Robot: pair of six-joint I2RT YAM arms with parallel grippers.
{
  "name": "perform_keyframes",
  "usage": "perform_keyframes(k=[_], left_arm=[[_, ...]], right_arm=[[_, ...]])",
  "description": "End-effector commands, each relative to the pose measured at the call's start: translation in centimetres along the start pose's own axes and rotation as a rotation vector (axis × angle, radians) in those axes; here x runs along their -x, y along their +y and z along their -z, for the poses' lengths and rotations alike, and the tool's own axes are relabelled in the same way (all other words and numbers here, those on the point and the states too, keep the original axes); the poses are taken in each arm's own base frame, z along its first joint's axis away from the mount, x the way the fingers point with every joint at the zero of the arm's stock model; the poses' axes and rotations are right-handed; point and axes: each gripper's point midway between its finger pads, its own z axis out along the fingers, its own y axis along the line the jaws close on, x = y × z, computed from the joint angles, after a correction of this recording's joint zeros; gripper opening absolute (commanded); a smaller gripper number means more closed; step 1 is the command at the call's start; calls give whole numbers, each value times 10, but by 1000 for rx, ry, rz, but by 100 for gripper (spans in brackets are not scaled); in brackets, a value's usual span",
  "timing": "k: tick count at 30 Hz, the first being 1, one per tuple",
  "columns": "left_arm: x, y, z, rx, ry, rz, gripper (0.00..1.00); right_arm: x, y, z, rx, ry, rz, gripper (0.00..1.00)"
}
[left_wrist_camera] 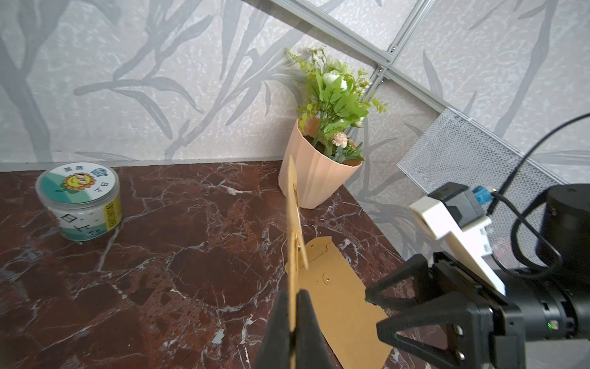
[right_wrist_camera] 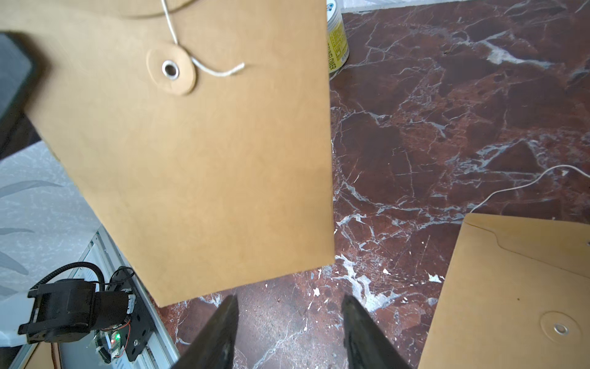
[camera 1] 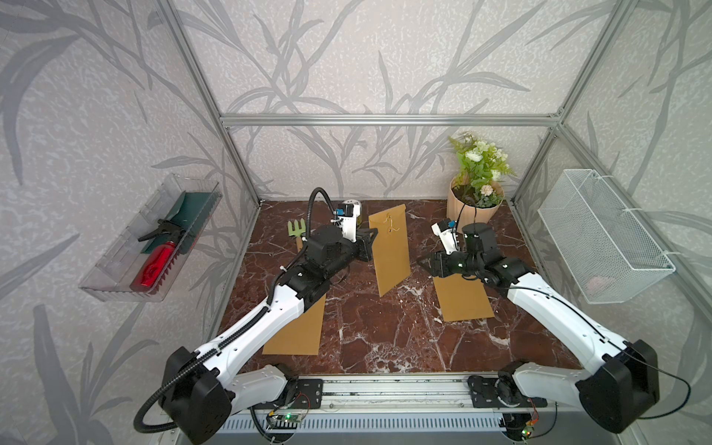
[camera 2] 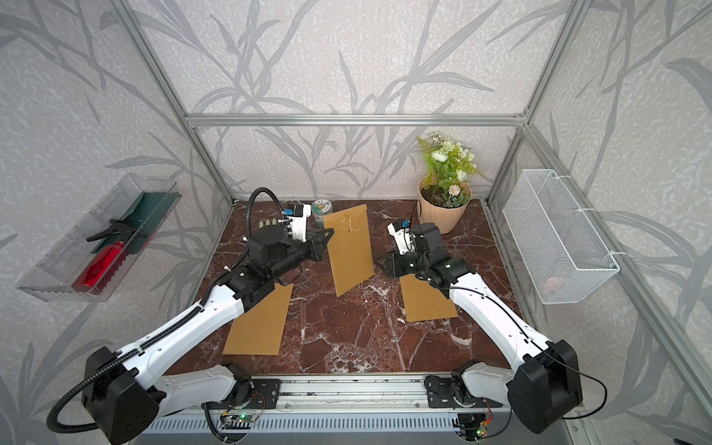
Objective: Open the file bag
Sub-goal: Pick up the file bag from the center of the board.
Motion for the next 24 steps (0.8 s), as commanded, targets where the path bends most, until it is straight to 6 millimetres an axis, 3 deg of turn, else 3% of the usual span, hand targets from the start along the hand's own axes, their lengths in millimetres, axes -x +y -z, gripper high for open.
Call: perform_keyframes(k=[1, 14, 24], left_arm=[[24, -24, 14, -133, -99, -40, 0], [16, -37, 24, -343, -122, -36, 0], [13, -55, 26, -490, -101, -11, 0]], right_arm=[[25, 8, 7, 81, -69, 14, 54], [49, -7, 14, 192, -133, -44, 54], [59, 1, 18, 222, -145, 3, 54]])
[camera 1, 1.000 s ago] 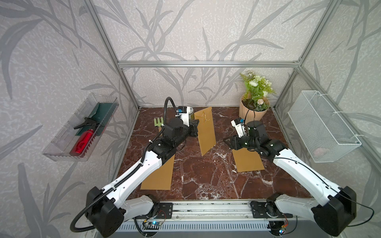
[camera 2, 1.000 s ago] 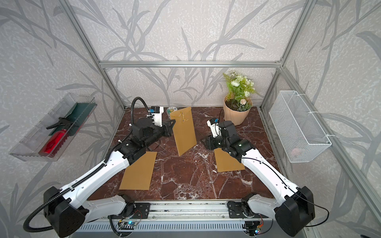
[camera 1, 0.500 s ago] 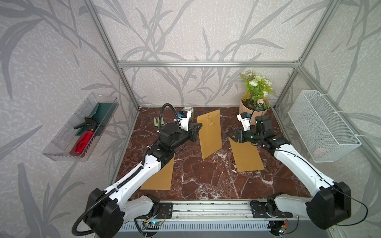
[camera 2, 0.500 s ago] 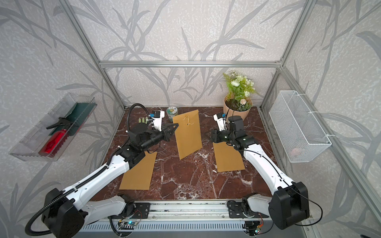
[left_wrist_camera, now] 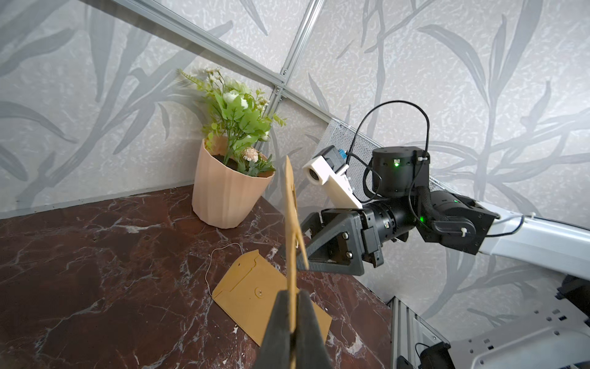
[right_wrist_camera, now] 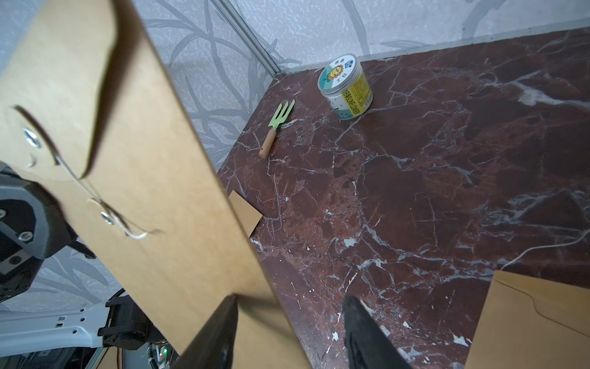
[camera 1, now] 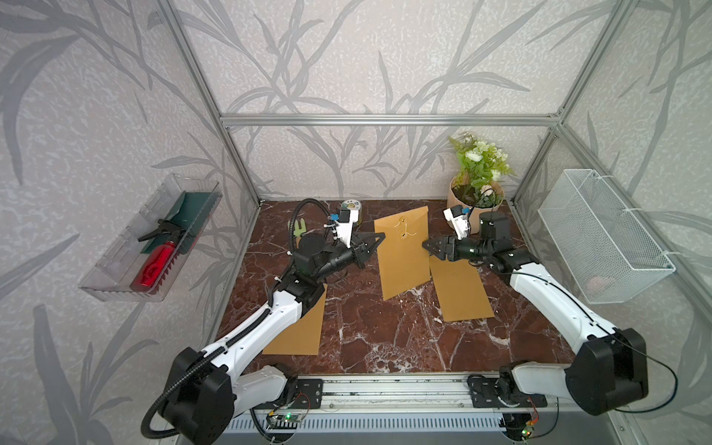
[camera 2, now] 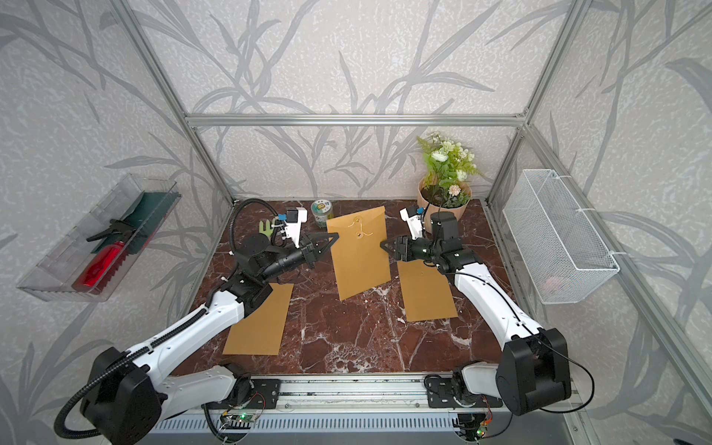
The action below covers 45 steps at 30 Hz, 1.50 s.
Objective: Open the file bag
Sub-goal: Pick up the file bag from the center of the board.
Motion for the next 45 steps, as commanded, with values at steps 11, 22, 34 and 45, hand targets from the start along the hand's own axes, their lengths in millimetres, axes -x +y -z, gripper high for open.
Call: perform_keyframes(k=[11, 22, 34, 45], left_arm=[[5, -17, -4, -142, -26, 22, 0], [8, -22, -5, -173, -32, 38, 0], [5, -8, -8, -97, -9, 42, 0], [6, -5, -10, -81, -3, 45, 0]], right_arm=[[20, 30, 16, 76, -45, 105, 54], [23, 41, 21, 109, -50, 130, 54], [24, 58, 30, 162, -64, 154, 51], [26, 70, 34, 229, -76, 157, 13]])
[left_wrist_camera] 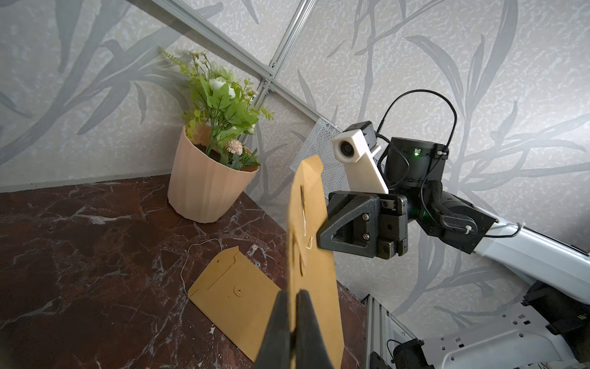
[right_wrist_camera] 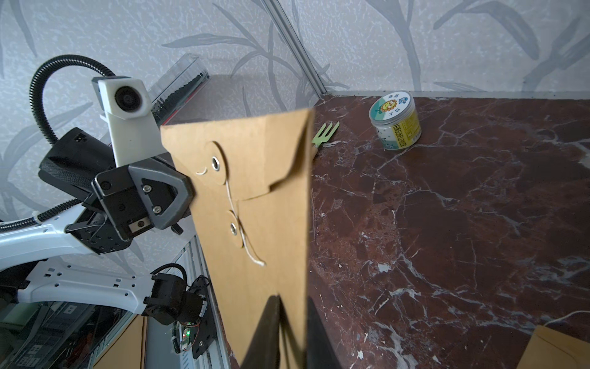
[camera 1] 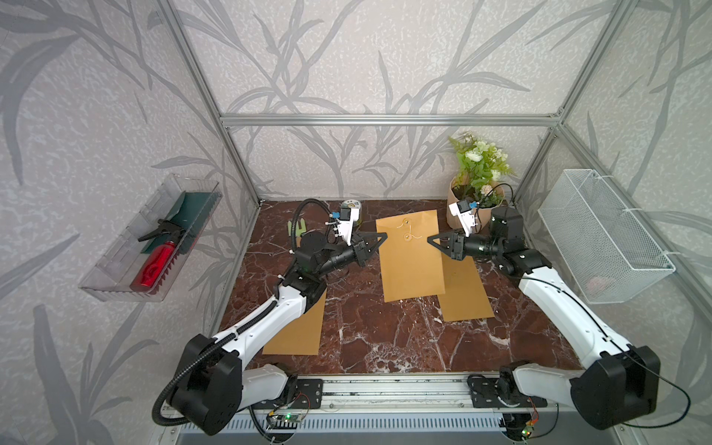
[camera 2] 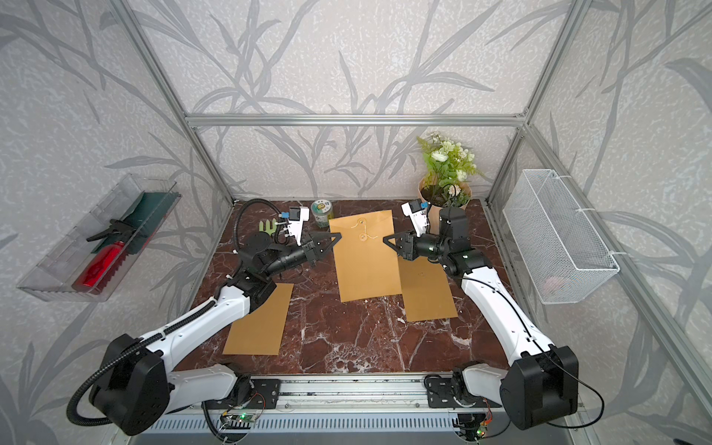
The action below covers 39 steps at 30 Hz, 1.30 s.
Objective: Open the file bag
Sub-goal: Pick up the file bag from the center of the board.
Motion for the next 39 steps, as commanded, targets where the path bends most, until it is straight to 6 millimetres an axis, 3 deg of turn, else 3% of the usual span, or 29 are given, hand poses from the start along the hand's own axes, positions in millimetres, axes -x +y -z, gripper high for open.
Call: perform_keyframes(k=[1, 9, 13, 16, 20, 27, 35, 39], left_arm=[[14, -12, -2, -29, -21, -42, 0], [15, -16, -8, -77, -9, -11, 16], [18, -20, -12, -117, -18, 7, 18], [20, -20, -14, -129, -26, 15, 14], [21, -21, -14, -137, -34, 20, 0], [23, -14, -8, -50, -32, -4, 0], [21, 10, 5, 179, 40, -81, 0], [22, 12, 5, 191, 42, -81, 0]], right_arm=[[13, 24, 5, 70, -36, 58, 11], [17, 33, 8, 113, -57, 72, 8], [18, 35, 8, 130, -63, 74, 7], [18, 35, 8, 129, -64, 74, 7], [16, 33, 7, 119, -61, 73, 11], [9, 24, 17, -10, -43, 104, 39], [6, 24, 48, -227, -35, 198, 44], [5, 31, 45, -234, -19, 206, 41]])
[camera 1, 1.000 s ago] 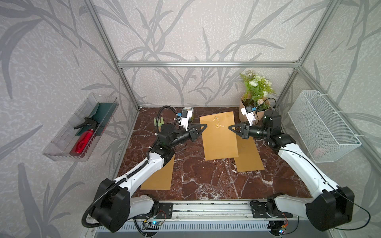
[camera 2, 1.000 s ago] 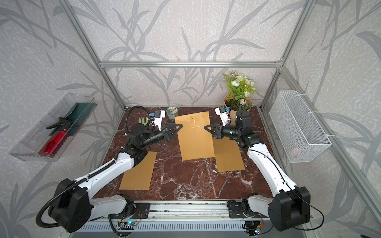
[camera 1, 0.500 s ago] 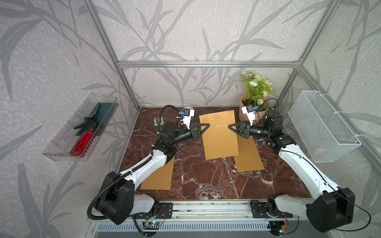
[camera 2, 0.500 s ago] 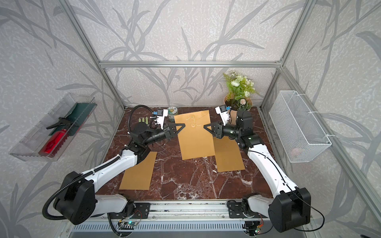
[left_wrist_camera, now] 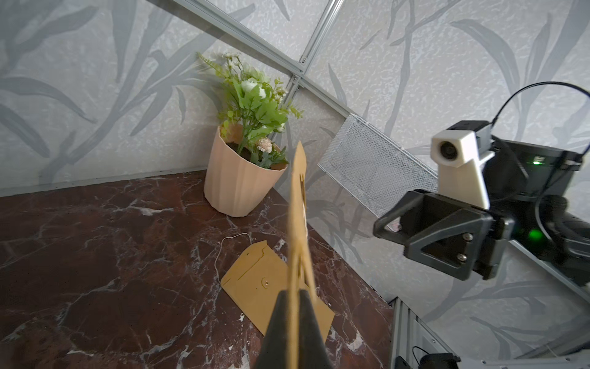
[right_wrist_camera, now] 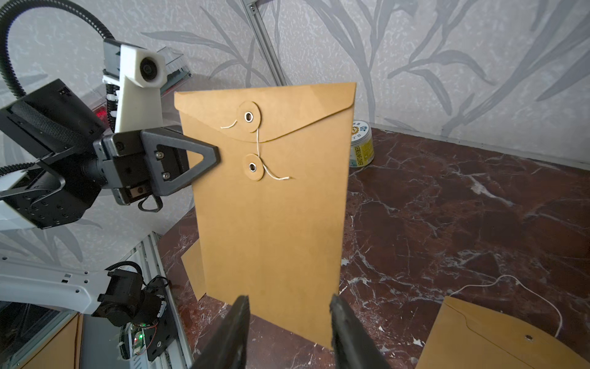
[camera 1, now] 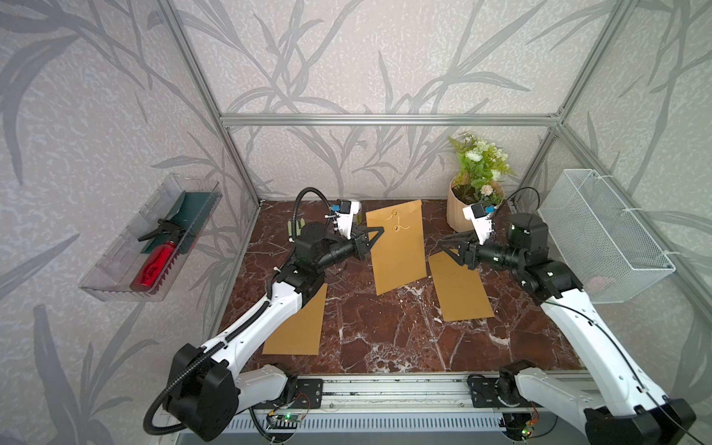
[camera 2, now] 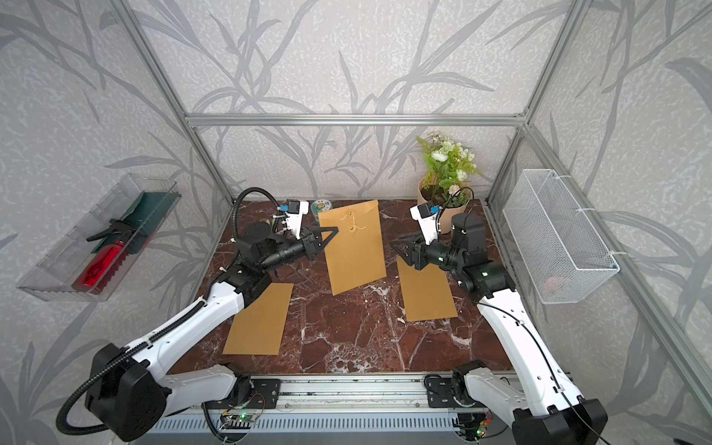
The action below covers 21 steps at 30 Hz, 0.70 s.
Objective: Open the file bag
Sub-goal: Pick up the file bag from the center of the board.
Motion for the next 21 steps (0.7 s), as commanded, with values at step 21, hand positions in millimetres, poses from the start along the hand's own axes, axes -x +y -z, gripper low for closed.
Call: perform_keyframes(k=[21], left_arm=[[9, -22, 6, -97, -45, -14, 0]], right_arm=[[17, 13, -63, 184, 33, -182, 36]])
